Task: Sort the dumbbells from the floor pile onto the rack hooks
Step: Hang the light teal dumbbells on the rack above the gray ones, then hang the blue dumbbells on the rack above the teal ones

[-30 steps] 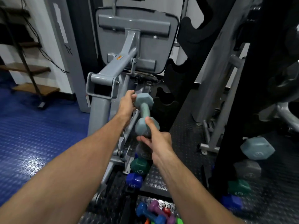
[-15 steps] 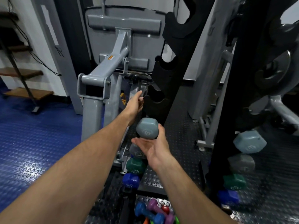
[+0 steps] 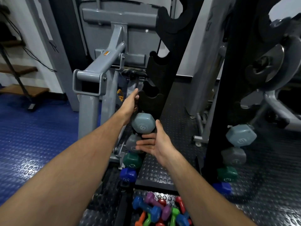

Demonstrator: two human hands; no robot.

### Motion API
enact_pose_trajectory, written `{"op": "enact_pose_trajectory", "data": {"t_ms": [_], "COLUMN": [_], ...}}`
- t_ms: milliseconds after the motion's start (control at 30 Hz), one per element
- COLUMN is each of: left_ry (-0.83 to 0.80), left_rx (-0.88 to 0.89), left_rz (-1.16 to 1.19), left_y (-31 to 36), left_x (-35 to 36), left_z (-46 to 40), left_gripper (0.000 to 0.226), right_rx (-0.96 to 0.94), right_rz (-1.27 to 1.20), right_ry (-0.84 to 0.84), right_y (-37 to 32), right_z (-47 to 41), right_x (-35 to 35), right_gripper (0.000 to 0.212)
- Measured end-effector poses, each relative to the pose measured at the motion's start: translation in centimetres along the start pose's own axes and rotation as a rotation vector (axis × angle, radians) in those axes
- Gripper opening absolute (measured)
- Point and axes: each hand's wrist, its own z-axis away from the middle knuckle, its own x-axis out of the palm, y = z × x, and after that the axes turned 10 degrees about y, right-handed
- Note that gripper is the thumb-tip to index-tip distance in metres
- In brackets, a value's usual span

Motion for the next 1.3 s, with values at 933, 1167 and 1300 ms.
{"op": "enact_pose_trajectory", "data": {"t_ms": [933,1167,1300], "left_ry": [0.411,0.177,0.081], "left_rx": [-0.023,-0.225,-0.259], "left_rz": [-0.228,-0.426,-0.527], "left_y": [-25.8,-34.2,-38.2], "left_x": [2.3,3.3,4.0], "left_z": [21.2,21.5,21.1], "left_gripper": [0.065,0.066,0.058], "right_rx": [-0.013,0.147,0.170], "right_rz": [0.341,0.402,0.456], "right_ry": [0.271,0.344,0.368], "right_y": [17.6,24.5,27.8], "right_z": [1.4,-1.5,-3.6], "right_x": [-19.3,-24.8,-26.8], "right_gripper": [0.055,0.056,0.049]}}
